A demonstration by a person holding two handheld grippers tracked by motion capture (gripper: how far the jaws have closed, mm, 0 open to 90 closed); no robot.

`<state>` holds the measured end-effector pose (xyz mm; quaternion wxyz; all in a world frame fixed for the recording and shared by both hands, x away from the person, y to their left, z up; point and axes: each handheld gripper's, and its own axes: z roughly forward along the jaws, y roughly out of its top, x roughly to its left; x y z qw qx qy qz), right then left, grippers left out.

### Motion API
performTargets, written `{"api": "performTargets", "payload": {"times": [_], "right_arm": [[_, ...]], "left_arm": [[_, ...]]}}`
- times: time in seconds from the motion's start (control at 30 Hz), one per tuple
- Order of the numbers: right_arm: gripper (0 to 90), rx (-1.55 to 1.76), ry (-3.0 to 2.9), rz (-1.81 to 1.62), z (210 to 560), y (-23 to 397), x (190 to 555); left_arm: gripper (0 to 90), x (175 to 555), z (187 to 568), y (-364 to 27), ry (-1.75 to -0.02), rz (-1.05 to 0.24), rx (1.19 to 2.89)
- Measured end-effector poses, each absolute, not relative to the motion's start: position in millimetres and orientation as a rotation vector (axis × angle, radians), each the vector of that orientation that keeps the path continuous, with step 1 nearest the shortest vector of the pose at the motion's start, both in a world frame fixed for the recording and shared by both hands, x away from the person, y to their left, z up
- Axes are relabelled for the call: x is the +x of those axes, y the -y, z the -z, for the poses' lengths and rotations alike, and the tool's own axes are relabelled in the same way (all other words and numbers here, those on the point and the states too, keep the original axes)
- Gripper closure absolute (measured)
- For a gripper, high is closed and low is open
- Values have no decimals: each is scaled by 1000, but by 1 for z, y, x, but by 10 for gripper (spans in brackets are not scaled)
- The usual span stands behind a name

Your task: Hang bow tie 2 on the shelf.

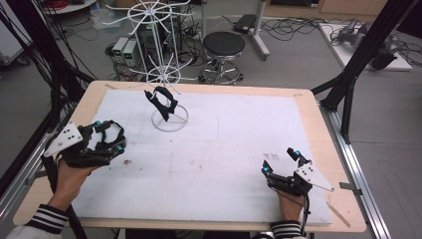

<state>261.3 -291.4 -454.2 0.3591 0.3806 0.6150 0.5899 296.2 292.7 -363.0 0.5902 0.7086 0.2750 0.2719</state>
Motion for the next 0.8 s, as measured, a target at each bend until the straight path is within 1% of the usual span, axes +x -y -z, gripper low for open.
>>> {"api": "performTargets", "payload": {"times": [0.37, 0.57, 0.8], "right_arm": [[33, 974, -1590, -1518, 454, 291, 261], [33, 971, -1589, -1514, 454, 291, 262], [33, 971, -1589, -1517, 454, 291, 261]], "left_arm": [[153, 307, 367, -299, -627, -617, 1728], [153, 319, 370, -301, -632, -611, 1805], [153, 333, 366, -304, -610, -625, 1911]]}}
